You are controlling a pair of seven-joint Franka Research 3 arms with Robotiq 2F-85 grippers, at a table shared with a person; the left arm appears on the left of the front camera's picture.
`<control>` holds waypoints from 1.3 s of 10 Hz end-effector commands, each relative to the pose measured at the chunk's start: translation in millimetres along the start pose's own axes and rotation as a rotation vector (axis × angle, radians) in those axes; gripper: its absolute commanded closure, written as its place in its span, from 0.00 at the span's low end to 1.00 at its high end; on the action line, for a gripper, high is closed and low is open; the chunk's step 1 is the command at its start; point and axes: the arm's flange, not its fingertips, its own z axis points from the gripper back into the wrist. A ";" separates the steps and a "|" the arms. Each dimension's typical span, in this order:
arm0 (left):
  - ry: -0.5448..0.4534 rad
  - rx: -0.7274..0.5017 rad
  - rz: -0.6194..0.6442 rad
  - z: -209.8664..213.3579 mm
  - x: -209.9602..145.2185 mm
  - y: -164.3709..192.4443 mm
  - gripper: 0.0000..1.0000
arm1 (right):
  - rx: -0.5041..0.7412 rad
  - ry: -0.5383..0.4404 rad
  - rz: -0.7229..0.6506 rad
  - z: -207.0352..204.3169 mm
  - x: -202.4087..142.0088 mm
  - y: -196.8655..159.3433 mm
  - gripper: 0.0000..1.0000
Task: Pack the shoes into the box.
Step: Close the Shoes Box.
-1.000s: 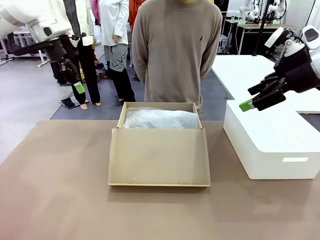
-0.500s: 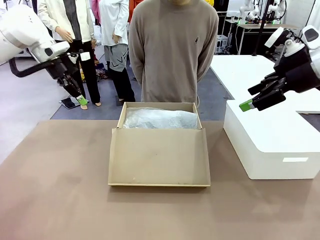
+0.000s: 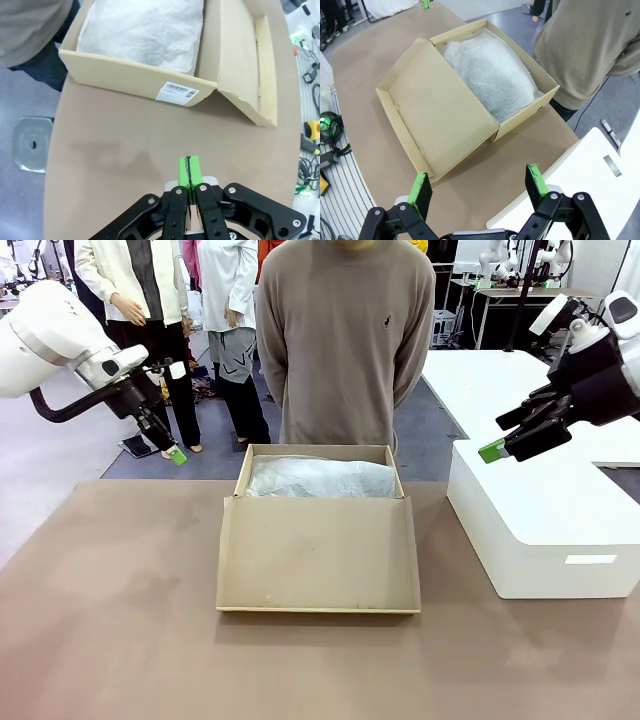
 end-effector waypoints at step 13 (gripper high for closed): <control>0.008 0.021 -0.163 -59.9 -35.9 2.4 1.00 | 0.010 -0.013 -0.002 -0.4 0.1 -0.8 0.00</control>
